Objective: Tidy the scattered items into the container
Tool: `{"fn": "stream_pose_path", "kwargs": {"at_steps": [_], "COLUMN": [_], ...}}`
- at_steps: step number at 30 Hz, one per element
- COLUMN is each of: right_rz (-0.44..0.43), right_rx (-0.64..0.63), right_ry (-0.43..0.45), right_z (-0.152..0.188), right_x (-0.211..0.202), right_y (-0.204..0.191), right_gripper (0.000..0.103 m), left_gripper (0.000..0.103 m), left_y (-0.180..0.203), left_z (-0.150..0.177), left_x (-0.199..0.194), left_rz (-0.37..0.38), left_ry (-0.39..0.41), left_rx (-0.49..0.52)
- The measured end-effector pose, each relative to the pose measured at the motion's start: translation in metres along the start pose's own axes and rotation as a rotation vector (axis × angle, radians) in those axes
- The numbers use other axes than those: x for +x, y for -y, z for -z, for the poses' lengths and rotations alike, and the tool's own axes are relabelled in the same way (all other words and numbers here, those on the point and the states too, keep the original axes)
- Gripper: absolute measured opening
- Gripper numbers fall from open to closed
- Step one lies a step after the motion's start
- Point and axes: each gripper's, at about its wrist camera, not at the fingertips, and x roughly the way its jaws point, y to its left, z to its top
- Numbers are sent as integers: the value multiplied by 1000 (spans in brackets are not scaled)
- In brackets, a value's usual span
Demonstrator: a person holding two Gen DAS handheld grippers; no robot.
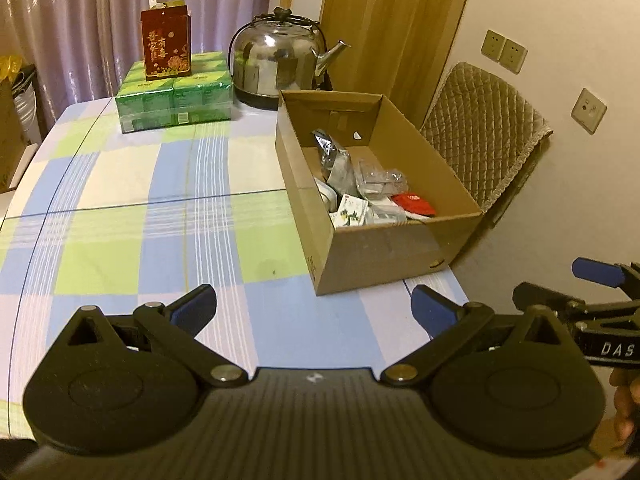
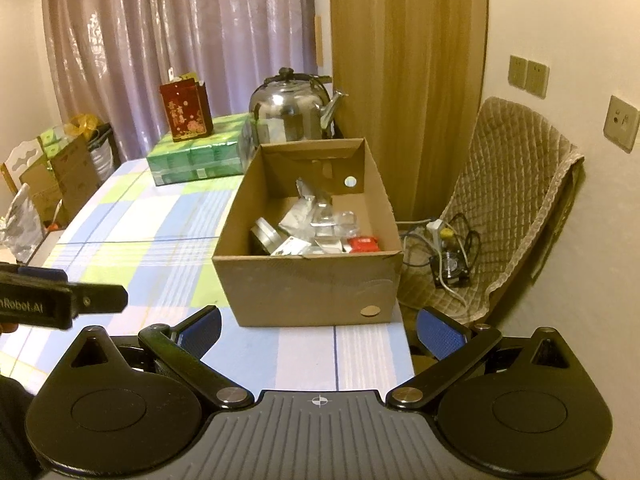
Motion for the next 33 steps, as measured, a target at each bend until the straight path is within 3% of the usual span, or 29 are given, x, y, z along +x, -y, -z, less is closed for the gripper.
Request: {"fn": "stream_pose_path", "kwargs": {"at_steps": [14,33], "right_rz": [-25,-13], "right_rx": [-45,-30], "right_ry": [21,20], "right_z": [12,18], "right_x": [-17,-13], "right_y": [-23,-23], "right_gripper": [101,101], "left_gripper": [102,102], "left_y": [-3,-3], "left_z": [35,44], "left_x": [-22,-18], "left_rz": [-7,-4], "left_ry": [27,42], "left_rx": [-49,-37]}}
